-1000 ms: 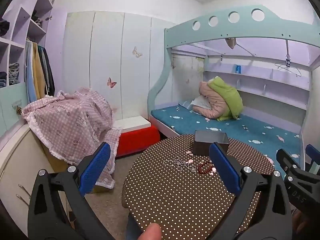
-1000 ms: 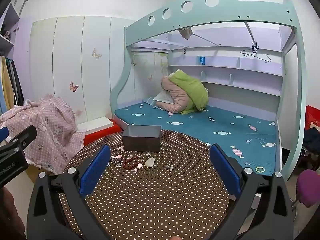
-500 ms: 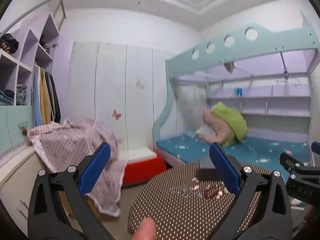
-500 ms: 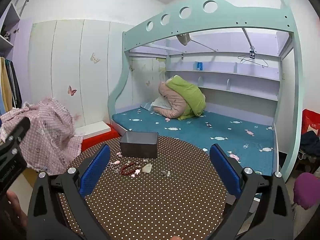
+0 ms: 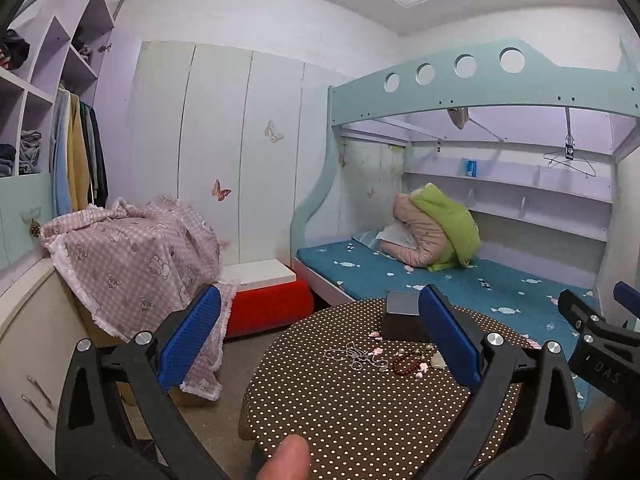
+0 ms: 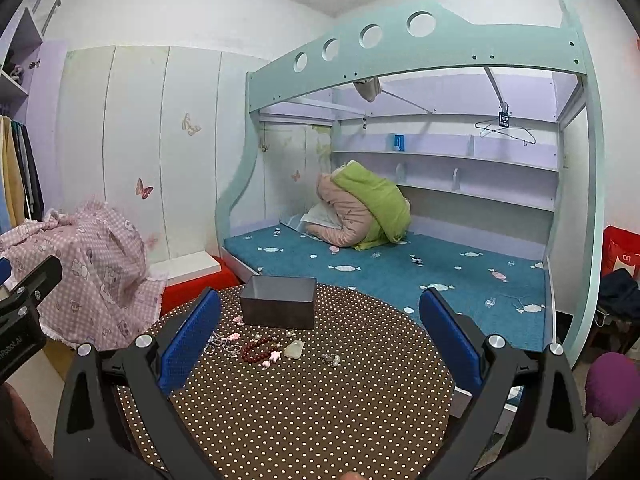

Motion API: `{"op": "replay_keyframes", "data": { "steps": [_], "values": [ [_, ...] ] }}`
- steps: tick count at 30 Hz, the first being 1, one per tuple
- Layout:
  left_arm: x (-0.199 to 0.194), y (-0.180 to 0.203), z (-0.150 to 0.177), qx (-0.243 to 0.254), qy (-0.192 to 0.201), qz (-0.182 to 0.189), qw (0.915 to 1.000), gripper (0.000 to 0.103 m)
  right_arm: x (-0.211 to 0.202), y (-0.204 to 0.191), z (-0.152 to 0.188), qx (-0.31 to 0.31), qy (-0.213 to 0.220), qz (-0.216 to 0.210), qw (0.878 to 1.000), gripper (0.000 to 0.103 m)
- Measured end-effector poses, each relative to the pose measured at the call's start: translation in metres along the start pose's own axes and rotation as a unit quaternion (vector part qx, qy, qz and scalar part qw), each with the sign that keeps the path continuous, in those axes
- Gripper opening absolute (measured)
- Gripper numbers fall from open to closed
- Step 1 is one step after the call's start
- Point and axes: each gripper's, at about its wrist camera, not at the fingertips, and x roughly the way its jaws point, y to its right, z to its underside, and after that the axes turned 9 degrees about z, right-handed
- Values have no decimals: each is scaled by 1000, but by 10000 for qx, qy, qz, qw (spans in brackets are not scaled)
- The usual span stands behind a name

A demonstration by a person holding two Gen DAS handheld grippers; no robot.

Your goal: Organize jewelry

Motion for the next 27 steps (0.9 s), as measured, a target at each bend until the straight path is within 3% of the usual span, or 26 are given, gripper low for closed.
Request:
{"op": "replay_keyframes", "data": {
  "steps": [18, 27],
  "values": [
    [10, -16, 0, -162, -4, -43, 9999, 98, 14, -8, -1, -197, 46, -19, 9998, 96],
    [54, -18, -10, -42, -49, -117, 9999, 98, 51, -16, -11, -312, -4, 3, 9995, 96]
  ]
}}
